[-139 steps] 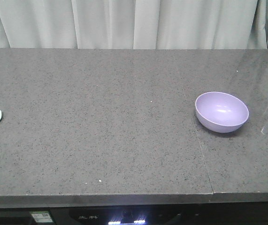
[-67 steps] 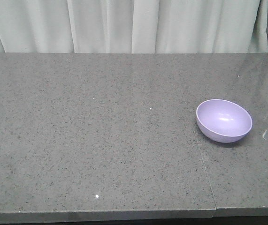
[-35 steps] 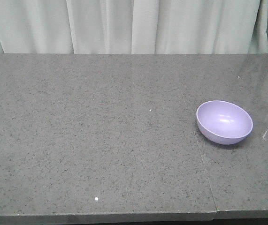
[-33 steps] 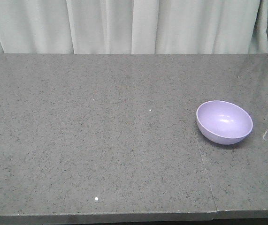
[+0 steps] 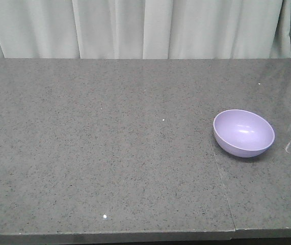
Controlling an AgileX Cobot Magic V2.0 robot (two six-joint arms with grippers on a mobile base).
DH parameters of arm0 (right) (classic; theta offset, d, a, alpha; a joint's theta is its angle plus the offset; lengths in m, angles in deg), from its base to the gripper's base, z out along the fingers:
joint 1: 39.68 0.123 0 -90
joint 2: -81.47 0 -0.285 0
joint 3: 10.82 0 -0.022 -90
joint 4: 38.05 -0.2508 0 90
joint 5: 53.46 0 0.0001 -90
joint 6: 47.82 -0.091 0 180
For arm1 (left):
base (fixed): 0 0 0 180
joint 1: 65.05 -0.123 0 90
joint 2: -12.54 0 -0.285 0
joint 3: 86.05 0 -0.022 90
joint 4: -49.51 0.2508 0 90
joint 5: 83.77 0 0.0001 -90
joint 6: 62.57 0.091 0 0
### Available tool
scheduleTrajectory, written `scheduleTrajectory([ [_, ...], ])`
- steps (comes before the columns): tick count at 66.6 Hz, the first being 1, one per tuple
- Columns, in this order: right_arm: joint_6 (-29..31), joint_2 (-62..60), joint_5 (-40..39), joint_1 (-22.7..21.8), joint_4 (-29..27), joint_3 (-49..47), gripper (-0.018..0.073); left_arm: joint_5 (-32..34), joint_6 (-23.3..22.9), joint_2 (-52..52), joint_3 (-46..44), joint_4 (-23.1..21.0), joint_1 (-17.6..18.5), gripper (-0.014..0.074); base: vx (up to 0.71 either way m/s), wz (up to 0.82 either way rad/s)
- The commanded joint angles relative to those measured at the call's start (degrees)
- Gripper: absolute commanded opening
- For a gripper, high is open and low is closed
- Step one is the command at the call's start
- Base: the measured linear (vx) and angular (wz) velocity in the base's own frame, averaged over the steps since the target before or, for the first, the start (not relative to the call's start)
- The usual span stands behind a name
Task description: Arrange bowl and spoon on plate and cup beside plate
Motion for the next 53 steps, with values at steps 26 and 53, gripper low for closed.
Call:
scheduleTrajectory([
  [26, 0.3, -0.6, -4.1, -0.4, 0.2, 0.8, -0.0005, 4.3, -0.5, -1.0, 1.7, -0.5, 0.0, -0.0006, 0.00, 0.00],
  [53, 0.3, -0.6, -4.1, -0.4, 0.2, 0.8, -0.0005, 4.3, -0.5, -1.0, 1.7, -0.5, 0.0, -0.0006, 0.00, 0.00],
])
